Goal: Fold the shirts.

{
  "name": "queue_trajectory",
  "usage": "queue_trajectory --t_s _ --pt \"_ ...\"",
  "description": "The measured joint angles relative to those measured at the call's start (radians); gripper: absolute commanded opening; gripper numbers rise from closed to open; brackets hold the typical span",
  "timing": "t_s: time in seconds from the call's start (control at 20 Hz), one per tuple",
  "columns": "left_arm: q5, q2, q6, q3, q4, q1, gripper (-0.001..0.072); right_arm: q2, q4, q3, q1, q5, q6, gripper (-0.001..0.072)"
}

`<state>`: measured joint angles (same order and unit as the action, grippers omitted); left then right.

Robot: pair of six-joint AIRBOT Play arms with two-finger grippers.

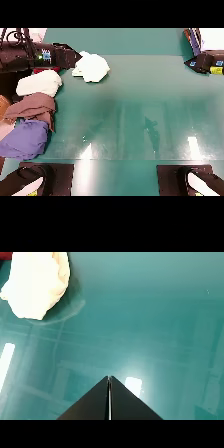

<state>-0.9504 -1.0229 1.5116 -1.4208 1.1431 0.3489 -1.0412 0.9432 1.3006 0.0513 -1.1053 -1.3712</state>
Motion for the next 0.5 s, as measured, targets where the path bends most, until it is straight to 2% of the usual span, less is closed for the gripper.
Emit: queue_trajectory --t_s 0.5 --pt "0.000 0.000 0.000 0.002 0.000 0.000 0.0024 0.000 -0.001 -0.045 0.000 0.006 0.000 0.0014"
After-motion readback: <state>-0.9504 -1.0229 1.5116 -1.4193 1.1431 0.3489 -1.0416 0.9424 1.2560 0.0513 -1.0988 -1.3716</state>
